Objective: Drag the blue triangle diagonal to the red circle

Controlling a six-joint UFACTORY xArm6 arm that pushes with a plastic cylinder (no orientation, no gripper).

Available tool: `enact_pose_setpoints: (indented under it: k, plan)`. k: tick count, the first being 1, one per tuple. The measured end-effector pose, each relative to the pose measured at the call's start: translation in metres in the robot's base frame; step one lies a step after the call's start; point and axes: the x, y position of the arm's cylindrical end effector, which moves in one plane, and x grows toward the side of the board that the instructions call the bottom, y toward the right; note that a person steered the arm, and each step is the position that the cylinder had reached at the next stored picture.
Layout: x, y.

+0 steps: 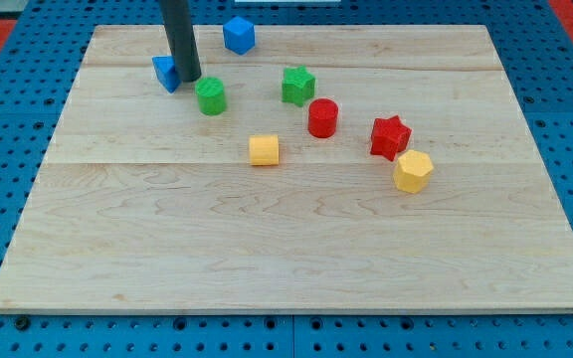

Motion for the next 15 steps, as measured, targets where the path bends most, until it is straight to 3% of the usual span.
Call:
enact_pose_setpoints:
  k: [1, 2, 4, 5, 6, 7, 8, 10, 11, 13, 14, 15]
  plan:
    - [-0.008, -0.029]
    - [-0.046, -0.016]
    - [0.015, -0.04]
    - [-0.041, -0.033]
    - [-0.021, -0.084]
    - [-0.003, -0.041]
    - [0.013, -0.034]
    - [-0.024, -0.056]
    - [0.009, -0.081]
    - [0.06, -0.057]
    - [0.021, -0.027]
    - [-0.023, 0.068]
